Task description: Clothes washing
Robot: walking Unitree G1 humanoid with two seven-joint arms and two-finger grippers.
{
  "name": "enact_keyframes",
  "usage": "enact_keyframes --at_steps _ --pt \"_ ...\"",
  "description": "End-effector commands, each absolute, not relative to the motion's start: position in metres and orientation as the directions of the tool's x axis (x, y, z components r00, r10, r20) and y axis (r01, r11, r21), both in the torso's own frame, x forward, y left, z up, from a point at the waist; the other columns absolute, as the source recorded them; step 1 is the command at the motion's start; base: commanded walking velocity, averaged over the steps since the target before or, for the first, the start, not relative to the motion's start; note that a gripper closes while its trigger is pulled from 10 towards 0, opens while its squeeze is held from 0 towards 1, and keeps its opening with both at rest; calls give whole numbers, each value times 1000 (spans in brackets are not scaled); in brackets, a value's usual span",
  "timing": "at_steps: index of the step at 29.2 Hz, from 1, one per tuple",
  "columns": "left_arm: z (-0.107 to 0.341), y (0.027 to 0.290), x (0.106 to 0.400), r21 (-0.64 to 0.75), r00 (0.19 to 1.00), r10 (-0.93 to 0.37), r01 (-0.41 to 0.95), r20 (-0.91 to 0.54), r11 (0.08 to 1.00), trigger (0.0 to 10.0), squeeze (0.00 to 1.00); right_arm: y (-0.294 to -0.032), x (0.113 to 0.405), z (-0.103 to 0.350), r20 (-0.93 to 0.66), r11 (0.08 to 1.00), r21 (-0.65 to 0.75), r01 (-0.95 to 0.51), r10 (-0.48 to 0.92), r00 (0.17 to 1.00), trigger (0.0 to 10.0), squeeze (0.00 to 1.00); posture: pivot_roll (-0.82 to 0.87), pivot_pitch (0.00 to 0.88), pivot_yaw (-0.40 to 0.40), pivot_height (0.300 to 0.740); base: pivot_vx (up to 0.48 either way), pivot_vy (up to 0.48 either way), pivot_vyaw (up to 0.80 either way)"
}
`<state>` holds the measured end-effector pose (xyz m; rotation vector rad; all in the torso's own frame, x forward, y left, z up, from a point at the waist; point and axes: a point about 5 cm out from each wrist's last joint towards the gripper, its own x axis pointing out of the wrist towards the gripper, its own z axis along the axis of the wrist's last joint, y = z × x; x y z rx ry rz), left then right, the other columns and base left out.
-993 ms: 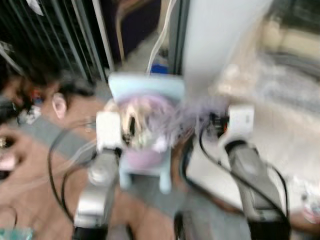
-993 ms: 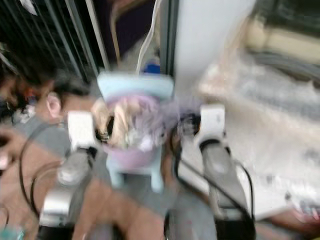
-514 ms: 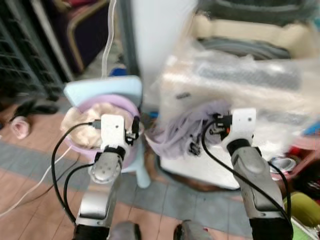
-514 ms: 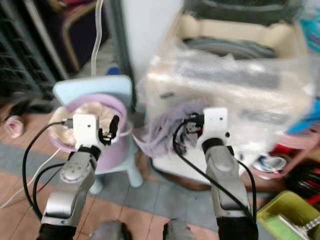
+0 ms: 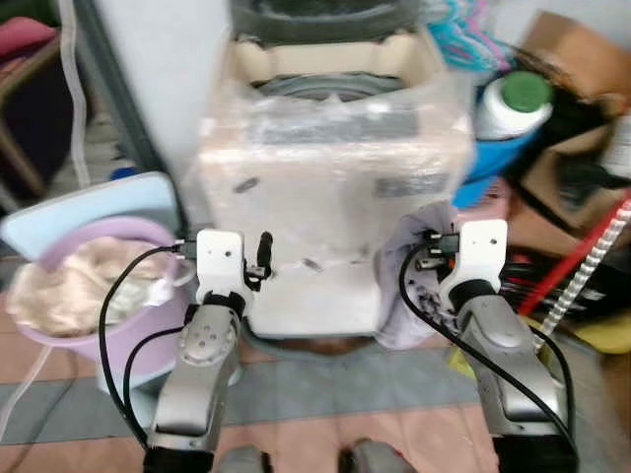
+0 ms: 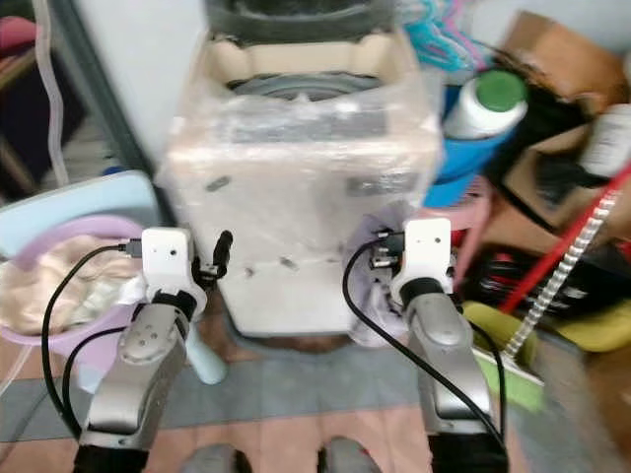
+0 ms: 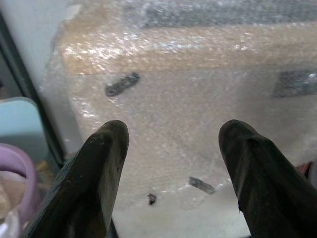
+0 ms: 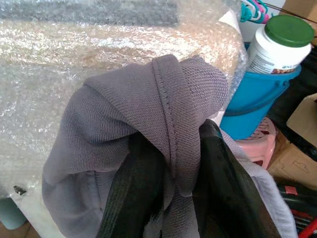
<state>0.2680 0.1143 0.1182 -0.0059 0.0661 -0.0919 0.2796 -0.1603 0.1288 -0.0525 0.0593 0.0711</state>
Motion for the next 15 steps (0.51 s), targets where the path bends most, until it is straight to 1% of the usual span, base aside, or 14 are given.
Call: enact_keyframes --at_steps 1,5,10,15 --pt "119 119 267 -17 995 -75 74 -67 997 10000 0 -157 283 138 -23 995 -47 -86 85 996 10000 0 -55 71 29 740 0 0 0" --pt "114 124 264 -37 993 -62 59 -99 998 10000 0 -158 281 136 -30 995 -46 -84 83 996 10000 0 -63 68 34 740 0 0 0" --pt "113 130 265 -28 992 -54 52 -110 998 10000 0 -158 284 137 -55 999 31 -29 30 998 10000 0 -58 72 49 740 0 0 0" --pt "111 135 261 -14 991 -50 49 -121 999 10000 0 -161 282 136 -47 1000 16 -22 23 999 10000 0 -54 73 53 740 0 0 0"
